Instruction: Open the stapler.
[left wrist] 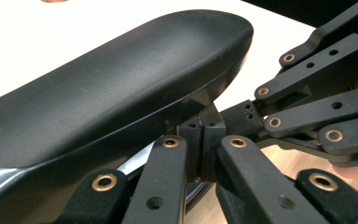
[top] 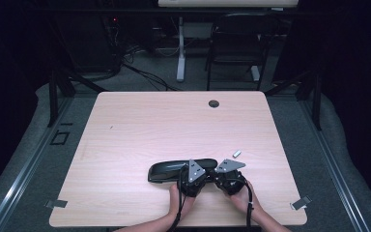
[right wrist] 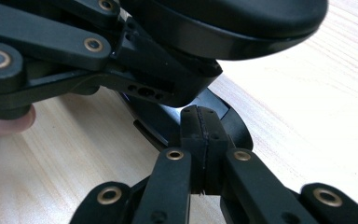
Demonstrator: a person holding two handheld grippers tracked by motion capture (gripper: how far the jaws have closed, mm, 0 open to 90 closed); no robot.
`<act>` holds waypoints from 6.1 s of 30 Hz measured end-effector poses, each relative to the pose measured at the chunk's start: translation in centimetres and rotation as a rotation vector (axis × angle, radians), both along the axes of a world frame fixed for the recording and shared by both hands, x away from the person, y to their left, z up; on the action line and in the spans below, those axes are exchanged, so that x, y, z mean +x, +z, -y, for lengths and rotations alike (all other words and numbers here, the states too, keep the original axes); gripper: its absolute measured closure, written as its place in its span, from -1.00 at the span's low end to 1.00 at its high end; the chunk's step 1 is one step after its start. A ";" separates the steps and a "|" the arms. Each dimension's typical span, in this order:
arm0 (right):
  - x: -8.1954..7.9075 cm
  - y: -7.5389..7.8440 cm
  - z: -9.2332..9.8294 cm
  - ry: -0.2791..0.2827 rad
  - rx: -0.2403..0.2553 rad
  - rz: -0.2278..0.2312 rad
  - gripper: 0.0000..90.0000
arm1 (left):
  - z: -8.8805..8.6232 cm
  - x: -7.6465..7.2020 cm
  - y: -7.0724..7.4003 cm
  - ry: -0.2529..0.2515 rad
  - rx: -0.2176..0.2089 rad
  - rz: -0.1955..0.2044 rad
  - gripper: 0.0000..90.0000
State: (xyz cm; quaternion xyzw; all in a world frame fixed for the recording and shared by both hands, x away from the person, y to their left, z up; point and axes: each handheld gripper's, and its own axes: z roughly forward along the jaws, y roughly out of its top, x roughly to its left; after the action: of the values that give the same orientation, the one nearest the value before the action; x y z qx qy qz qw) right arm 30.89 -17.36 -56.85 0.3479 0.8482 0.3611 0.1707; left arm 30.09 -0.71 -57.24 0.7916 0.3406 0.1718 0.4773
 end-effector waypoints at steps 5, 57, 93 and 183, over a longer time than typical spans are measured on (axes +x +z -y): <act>0.1 0.0 0.1 -0.002 0.009 -0.012 1.00 | 0.0 0.0 0.1 -0.006 0.001 0.005 1.00; 0.4 0.0 0.3 0.018 0.027 -0.026 1.00 | -3.6 -0.1 7.8 0.032 -0.114 0.134 1.00; 0.5 0.2 0.3 0.021 0.018 -0.029 1.00 | -6.6 0.2 10.5 0.045 -0.099 0.119 1.00; 0.4 0.3 0.0 0.043 -0.017 -0.012 1.00 | -14.6 -0.4 12.1 0.171 -0.099 0.160 1.00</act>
State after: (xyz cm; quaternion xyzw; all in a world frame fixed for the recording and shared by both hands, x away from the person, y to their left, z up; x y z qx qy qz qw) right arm 31.26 -17.38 -56.60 0.3300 0.8597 0.3552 0.1609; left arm 29.68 13.89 -45.14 0.7190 0.3759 0.2574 0.5249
